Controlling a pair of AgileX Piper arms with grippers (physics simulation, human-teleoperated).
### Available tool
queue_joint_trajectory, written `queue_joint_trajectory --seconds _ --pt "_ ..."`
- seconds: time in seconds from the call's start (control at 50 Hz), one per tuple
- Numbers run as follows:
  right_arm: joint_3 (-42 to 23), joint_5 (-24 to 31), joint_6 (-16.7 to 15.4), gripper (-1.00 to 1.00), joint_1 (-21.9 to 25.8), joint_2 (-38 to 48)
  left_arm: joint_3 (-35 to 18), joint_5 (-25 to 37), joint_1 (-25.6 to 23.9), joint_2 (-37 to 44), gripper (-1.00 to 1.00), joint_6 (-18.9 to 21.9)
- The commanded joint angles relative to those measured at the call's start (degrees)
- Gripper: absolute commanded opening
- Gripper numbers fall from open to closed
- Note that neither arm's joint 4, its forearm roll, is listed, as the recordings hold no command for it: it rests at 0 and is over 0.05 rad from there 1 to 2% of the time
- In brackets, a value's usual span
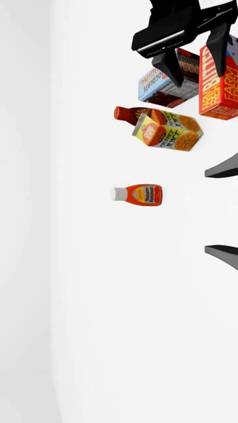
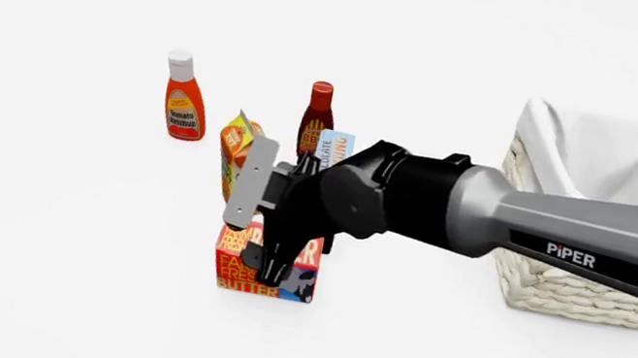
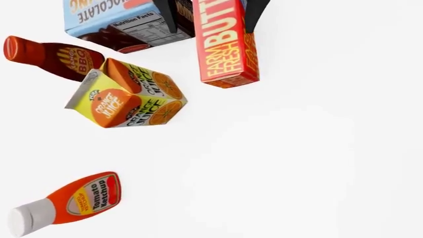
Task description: Pick the butter and place it in the basket.
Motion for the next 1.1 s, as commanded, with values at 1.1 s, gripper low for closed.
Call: queue_joint_trajectory --seconds 1.1 --pt "-2.3 -0.2 0.4 1.0 0.1 4.3 0.0 0.0 0.0 0.0 1.0 0.0"
